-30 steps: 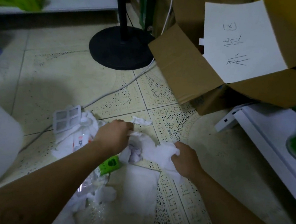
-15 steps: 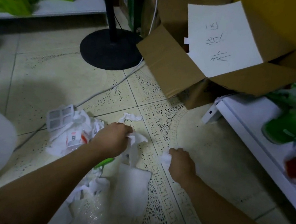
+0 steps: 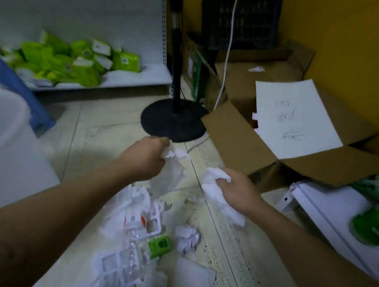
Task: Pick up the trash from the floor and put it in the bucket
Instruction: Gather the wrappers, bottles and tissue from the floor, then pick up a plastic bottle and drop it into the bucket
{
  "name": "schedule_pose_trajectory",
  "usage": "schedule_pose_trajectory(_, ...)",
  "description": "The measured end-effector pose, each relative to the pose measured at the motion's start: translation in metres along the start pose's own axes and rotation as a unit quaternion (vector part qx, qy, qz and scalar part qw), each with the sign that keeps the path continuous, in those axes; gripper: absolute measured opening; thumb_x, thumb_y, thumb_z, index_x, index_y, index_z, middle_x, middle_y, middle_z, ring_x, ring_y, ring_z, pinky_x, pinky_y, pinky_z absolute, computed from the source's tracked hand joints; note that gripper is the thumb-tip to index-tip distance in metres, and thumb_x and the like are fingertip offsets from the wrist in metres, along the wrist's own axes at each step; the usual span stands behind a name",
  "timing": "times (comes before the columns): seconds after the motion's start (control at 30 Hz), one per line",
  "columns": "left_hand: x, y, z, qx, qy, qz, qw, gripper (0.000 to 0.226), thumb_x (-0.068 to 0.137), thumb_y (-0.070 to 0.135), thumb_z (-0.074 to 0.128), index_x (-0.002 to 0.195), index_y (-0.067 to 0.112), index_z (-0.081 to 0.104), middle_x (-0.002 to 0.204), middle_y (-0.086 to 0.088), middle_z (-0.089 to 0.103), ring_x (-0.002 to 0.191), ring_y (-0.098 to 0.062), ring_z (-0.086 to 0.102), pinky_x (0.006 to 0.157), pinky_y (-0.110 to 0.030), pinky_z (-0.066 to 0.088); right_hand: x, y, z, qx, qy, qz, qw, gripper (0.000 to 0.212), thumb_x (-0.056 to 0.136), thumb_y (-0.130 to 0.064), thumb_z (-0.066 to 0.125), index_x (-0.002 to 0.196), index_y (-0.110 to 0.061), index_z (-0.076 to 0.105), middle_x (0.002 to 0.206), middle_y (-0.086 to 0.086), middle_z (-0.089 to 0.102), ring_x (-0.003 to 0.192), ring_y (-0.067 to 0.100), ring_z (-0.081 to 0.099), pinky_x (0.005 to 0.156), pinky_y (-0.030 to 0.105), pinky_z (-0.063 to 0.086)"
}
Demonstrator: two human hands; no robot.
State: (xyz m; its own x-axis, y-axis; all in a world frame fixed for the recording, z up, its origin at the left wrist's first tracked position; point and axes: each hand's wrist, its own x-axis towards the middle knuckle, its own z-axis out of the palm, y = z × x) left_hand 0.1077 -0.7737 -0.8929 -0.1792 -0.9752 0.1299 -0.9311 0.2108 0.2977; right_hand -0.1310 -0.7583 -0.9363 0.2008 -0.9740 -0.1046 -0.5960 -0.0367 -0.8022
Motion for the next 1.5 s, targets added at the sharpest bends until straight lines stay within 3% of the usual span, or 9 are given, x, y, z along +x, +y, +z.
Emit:
schedule_pose_trajectory(0.17,0.0,-0.021,-0.098,-0.004,0.114,-0.016,0.993,0.022,0.085,0.021,0.058,0.096,0.023,0.039,0.084,-0.01,0.059,0.066,-0.028,0.05,0.051,-0.034,0.038,0.025,-0.113,-0.022,0.134,0.009,0.095,0.986,0.032,0.092,-0.037,0.041,0.084,-0.014,0.06,0.094,0.014,0.058,0.088,0.027,0.056,0.081,0.038,0.046)
schedule_pose_trajectory(0.33,-0.032,-0.067,-0.181,0.024,0.177,-0.026,0.984,0.007,0.08,0.022,0.067,0.087,0.022,0.067,0.08,-0.007,0.069,0.078,-0.028,0.061,0.059,-0.032,0.044,0.042,-0.22,0.007,0.084,0.015,-0.105,0.991,0.025,0.082,-0.008,0.051,0.085,-0.026,0.068,0.082,-0.001,0.069,0.075,0.017,0.064,0.061,0.028,0.05)
schedule_pose_trajectory(0.47,-0.076,-0.123,-0.223,0.013,0.205,-0.101,0.973,0.012,0.078,0.031,0.069,0.075,0.019,0.07,0.053,0.001,0.057,0.063,-0.026,0.06,0.054,-0.029,0.041,0.047,-0.288,0.076,0.206,0.011,-0.145,0.968,0.029,0.077,0.003,0.066,0.095,-0.019,0.058,0.092,0.014,0.062,0.075,0.023,0.059,0.062,0.033,0.049)
schedule_pose_trajectory(0.67,-0.151,-0.22,-0.253,0.11,0.227,-0.215,0.943,0.015,0.08,0.018,0.05,0.074,0.016,0.063,0.078,-0.014,0.066,0.08,-0.038,0.06,0.063,-0.037,0.047,0.048,-0.359,0.185,0.249,-0.025,-0.189,0.95,0.023,0.073,-0.003,0.075,0.072,-0.019,0.058,0.071,0.0,0.057,0.059,0.01,0.05,0.053,0.019,0.044)
schedule_pose_trajectory(0.77,-0.181,-0.252,-0.25,0.123,0.193,-0.282,0.932,0.031,0.081,0.019,0.049,0.106,0.027,0.065,0.108,-0.013,0.065,0.097,-0.035,0.06,0.072,-0.036,0.047,0.045,-0.379,0.226,0.174,-0.033,-0.22,0.959,0.016,0.072,-0.013,0.077,0.075,-0.021,0.064,0.071,-0.005,0.059,0.06,0.009,0.052,0.056,0.021,0.044)
schedule_pose_trajectory(0.83,-0.197,-0.267,-0.242,0.098,0.097,-0.32,0.937,0.058,0.081,0.026,0.054,0.138,0.034,0.043,0.136,-0.016,0.048,0.115,-0.034,0.054,0.09,-0.04,0.047,0.042,-0.38,0.248,0.019,-0.08,-0.238,0.968,0.023,0.072,-0.027,0.077,0.094,-0.025,0.07,0.093,-0.004,0.065,0.082,0.012,0.059,0.074,0.024,0.045)
schedule_pose_trajectory(0.97,-0.199,-0.267,-0.225,0.093,0.048,-0.297,0.949,0.078,0.077,0.05,0.062,0.145,0.038,0.025,0.159,-0.012,0.013,0.139,-0.031,0.031,0.108,-0.051,0.034,0.044,-0.372,0.253,-0.187,-0.082,-0.265,0.942,0.049,0.074,-0.044,0.071,0.122,-0.036,0.059,0.139,-0.003,0.051,0.129,0.022,0.043,0.108,0.041,0.035)
schedule_pose_trajectory(1.33,-0.06,-0.146,-0.152,0.037,0.047,-0.02,0.998,0.073,0.077,0.052,0.065,0.14,0.026,0.039,0.143,-0.002,0.047,0.128,-0.022,0.044,0.104,-0.037,0.038,0.063,-0.26,0.108,-0.3,-0.023,-0.205,0.931,0.078,0.074,-0.05,0.069,0.141,-0.04,0.032,0.149,-0.004,0.038,0.134,0.021,0.037,0.111,0.044,0.031)
schedule_pose_trajectory(1.5,-0.005,-0.077,-0.081,0.032,-0.019,-0.001,0.999,0.077,0.076,0.056,0.066,0.141,0.026,0.037,0.142,-0.001,0.048,0.126,-0.023,0.046,0.099,-0.035,0.041,0.065,-0.174,0.022,-0.379,-0.039,-0.112,0.918,0.088,0.075,-0.049,0.07,0.146,-0.039,0.02,0.157,0.0,0.023,0.141,0.028,0.026,0.113,0.048,0.027)
